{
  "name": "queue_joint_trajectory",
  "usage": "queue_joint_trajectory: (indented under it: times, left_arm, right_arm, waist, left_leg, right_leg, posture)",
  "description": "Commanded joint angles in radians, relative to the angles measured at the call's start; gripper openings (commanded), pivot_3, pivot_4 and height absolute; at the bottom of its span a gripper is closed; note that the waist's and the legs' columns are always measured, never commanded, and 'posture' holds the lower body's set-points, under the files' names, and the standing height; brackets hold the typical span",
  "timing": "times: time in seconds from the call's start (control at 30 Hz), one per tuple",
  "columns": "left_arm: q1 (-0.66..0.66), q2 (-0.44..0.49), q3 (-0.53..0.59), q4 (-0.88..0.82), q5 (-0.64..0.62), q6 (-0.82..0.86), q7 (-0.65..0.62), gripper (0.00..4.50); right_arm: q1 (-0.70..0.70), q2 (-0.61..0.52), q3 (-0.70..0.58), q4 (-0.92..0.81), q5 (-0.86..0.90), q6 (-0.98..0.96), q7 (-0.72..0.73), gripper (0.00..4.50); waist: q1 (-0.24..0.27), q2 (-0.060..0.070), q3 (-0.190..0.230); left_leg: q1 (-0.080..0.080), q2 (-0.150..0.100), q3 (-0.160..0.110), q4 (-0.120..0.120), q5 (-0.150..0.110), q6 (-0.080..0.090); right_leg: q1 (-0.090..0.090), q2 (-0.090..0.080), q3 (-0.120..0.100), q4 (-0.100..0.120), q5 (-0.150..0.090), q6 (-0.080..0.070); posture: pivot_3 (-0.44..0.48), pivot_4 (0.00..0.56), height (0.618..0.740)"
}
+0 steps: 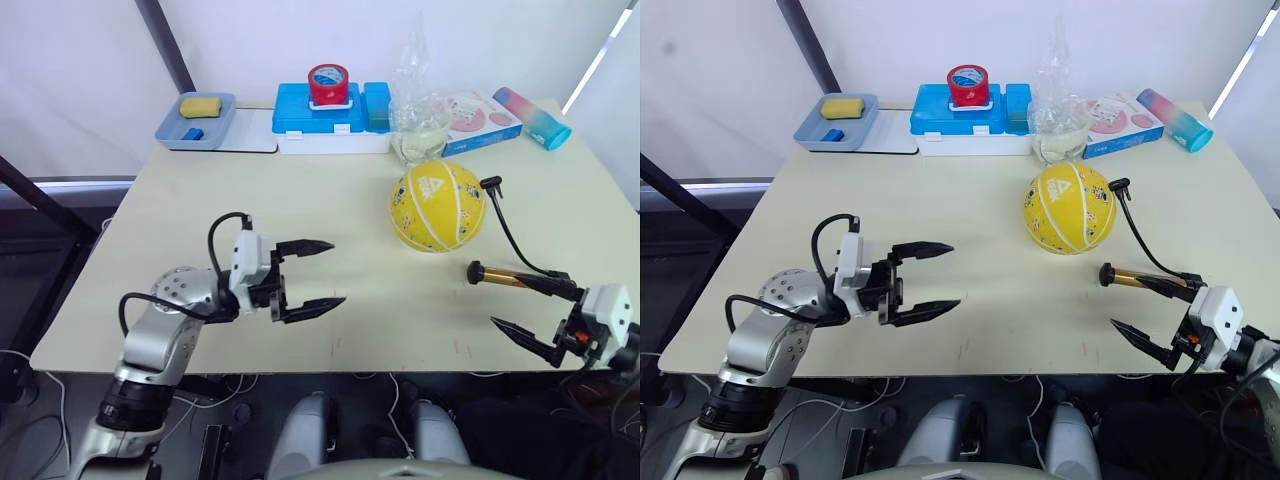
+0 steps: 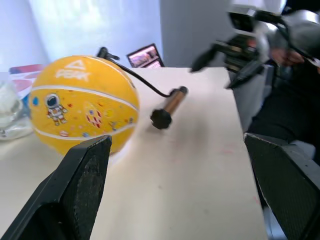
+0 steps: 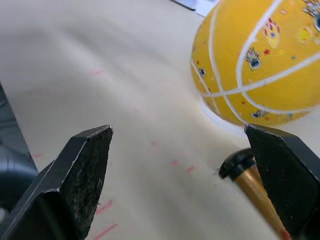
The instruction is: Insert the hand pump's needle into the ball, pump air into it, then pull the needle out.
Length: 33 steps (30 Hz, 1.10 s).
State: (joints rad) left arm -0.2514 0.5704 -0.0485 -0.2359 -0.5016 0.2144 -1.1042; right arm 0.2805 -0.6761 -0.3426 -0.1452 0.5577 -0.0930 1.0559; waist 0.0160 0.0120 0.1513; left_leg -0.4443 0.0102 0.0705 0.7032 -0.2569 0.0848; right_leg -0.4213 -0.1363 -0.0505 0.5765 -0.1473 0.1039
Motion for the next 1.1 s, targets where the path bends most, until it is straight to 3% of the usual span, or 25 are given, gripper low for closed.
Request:
queue_joint_trajectory:
  times: [0.03,0.4,0.83,1.1]
  left_arm:
    - [-0.062,-0.051,-0.014,-0.041,0.005,0.081,0.121,4.5]
    - [-0.338,-0.249,-0.06,0.073,0.087,0.295,0.452,4.5]
    - [-0.647,-0.49,-0.133,0.488,0.245,0.239,0.57,4.5]
    - [-0.809,-0.602,-0.103,0.739,0.319,0.149,0.654,4.5]
  right_arm:
    - [0.029,0.042,-0.067,-0.048,0.072,-0.004,-0.01,4.43]
    - [0.069,0.084,-0.09,-0.112,0.176,0.034,0.035,4.43]
    - [0.059,0.115,-0.081,-0.145,0.158,0.044,0.007,4.43]
    - [0.036,0.113,-0.058,-0.171,0.148,0.063,-0.02,4.43]
  waist:
    - [0.0,0.0,0.0]
    - [0.001,-0.001,0.001]
    - [0.003,-0.003,0.002]
    - [0.006,-0.008,0.005]
  left_leg:
    - [0.0,0.0,0.0,0.0,0.0,0.0]
    - [0.009,0.0,0.0,-0.002,-0.003,0.004]
    - [0.01,-0.001,0.001,-0.003,-0.003,0.005]
    - [0.009,-0.001,0.001,-0.003,-0.003,0.006]
  right_leg:
    - [0.0,0.0,0.0,0.0,0.0,0.0]
    - [0.008,0.0,0.001,0.0,-0.001,0.0]
    - [0.008,0.001,0.003,0.0,-0.001,0.0]
    - [0.008,0.001,0.003,-0.001,-0.001,0.0]
  posture:
    - [0.0,0.15,0.739]
    - [0.0,0.15,0.739]
    - [0.0,0.15,0.739]
    - [0.0,0.15,0.739]
